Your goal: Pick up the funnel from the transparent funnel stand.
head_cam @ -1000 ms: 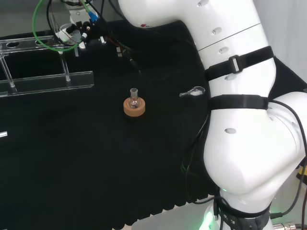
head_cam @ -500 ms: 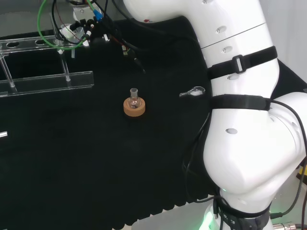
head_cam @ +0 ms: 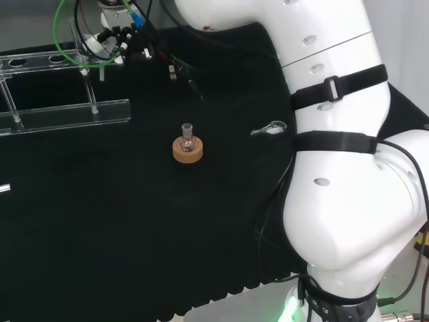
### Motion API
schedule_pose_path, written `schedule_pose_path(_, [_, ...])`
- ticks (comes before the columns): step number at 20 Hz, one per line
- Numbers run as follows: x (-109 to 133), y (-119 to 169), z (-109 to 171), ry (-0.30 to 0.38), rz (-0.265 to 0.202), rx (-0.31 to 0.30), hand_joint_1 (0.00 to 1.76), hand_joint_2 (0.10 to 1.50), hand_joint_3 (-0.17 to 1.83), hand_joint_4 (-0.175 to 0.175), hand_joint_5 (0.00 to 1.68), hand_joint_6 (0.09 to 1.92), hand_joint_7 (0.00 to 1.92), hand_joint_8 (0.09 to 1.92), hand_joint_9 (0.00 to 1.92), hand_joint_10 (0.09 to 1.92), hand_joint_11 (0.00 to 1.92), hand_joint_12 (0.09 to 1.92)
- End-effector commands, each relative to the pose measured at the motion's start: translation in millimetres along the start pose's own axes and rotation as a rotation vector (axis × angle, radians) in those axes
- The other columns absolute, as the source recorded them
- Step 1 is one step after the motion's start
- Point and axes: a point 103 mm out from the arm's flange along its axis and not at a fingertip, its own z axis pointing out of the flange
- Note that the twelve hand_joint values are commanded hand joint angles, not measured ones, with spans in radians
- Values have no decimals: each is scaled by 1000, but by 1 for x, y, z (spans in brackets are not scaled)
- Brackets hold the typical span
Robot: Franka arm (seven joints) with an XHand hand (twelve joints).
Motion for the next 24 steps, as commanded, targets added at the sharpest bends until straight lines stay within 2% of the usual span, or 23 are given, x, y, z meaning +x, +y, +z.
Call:
schedule_pose_path(1, [4,1,4,32,-28,33,338,864,36,-175,291,818,782,1377,1363,969,1550,859])
schedule_pose_path(6, [3,0,3,36,-35,-2,372,870,46,-175,336,1110,935,1484,1487,1037,1679,855])
schedule_pose_path(9, [2,-2,0,31,-39,-59,482,879,53,-175,391,1356,1074,1551,1599,1091,1793,879])
schedule_pose_path(11, [3,-4,-2,21,-46,-109,591,887,59,-175,456,1448,1154,1559,1663,1093,1846,878])
schedule_pose_path(13, [3,-7,-5,2,-56,-172,747,896,68,-175,693,1373,1249,1534,1746,1056,1896,854])
schedule_pose_path(14, [3,-9,-8,-9,-61,-222,824,901,73,-175,811,1307,1309,1489,1785,1034,1909,853])
schedule_pose_path(16, [2,-13,-11,-23,-70,-280,945,907,85,-175,994,1186,1415,1377,1858,988,1918,871])
schedule_pose_path(18, [3,-17,-16,-42,-80,-348,1106,721,532,-171,1148,958,1516,1258,1903,943,1920,893])
schedule_pose_path(20, [3,-20,-20,-48,-88,-392,1170,595,800,-174,1217,882,1568,1201,1917,936,1920,907])
schedule_pose_path(24, [3,-26,-31,-32,-98,-455,1191,534,930,-175,1236,887,1602,1171,1920,941,1920,922])
